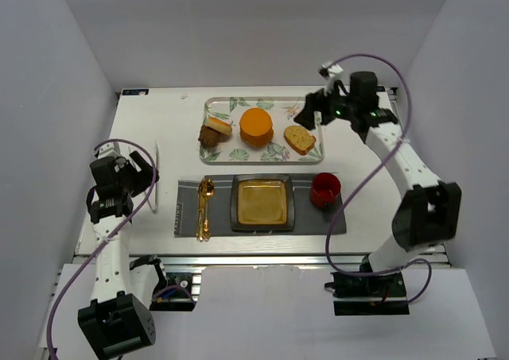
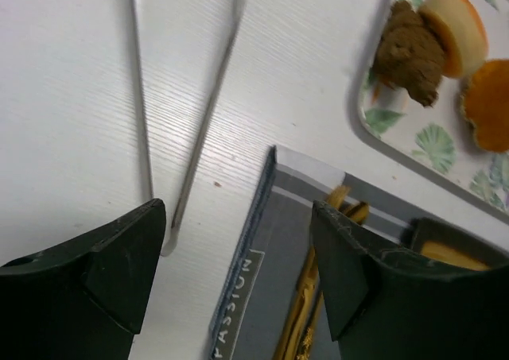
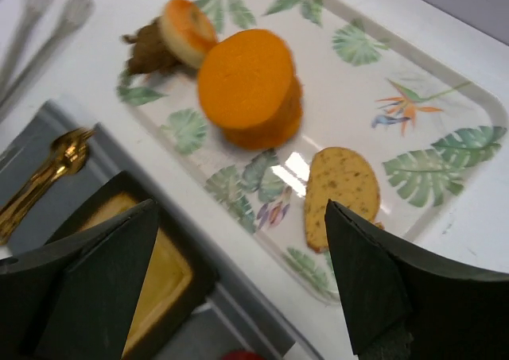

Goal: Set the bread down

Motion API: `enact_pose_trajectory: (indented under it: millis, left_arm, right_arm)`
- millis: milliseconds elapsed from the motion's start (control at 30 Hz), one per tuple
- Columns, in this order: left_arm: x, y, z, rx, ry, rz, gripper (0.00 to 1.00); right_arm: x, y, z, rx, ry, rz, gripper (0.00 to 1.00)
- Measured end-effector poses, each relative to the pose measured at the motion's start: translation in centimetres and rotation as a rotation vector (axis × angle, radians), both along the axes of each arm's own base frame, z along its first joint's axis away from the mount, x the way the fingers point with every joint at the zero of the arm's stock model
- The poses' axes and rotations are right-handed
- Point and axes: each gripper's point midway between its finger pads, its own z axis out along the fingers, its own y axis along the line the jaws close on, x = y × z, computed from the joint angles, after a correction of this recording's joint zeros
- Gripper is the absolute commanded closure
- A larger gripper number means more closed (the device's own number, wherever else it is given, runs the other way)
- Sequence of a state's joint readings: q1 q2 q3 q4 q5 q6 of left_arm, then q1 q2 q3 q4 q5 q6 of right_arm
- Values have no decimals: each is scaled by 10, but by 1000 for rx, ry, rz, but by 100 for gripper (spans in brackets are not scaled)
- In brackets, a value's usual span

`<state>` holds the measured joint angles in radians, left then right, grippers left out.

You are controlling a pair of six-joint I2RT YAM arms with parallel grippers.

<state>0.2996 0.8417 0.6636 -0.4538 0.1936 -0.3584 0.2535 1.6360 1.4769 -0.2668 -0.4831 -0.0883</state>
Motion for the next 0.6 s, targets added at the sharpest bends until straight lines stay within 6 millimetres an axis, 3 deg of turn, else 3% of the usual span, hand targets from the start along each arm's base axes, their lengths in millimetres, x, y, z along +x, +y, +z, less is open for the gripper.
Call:
enact_pose_trajectory:
  millis: [67,133,167,200,233,267,300,333,367,400,467,600]
  left_arm:
    - [4,11,-4,38,15,31,39]
    - [8,23,-11,84,44,64,67]
    - [10,29,-16,103,64,81,69]
    - [11,34,-22,127,84,87,67]
    - [12,40,-27,149,105,95,58]
    - [13,44,-34,168,127,99,45]
    - [14,47,-38,184,140,101,31]
    - [14,51,-44,199,157,105,18]
    - [14,53,-50,207,170,108,14]
    - [14,54,-56,212,184,109,10]
    - [15,56,-68,218,210,108,9]
    - [19,59,-95,222,279,81,8]
  right_arm:
    - [-23,-14,4,65,-31,69,11]
    - [-40,-26,12,149,-68,135,27]
    - [-44,-32,15,179,-84,156,38]
    - [-49,-36,17,199,-91,176,73]
    - [-53,-36,18,213,-93,207,86]
    - [-57,-34,20,222,-94,236,88]
    - [-61,-30,20,231,-87,265,80]
    - [-65,-27,19,237,-76,286,64]
    - [-68,-25,16,239,-66,301,40]
    - [-72,-22,12,231,-64,324,33]
    - [-74,-21,7,224,-53,331,25]
    - [-80,-23,-8,200,-33,336,24]
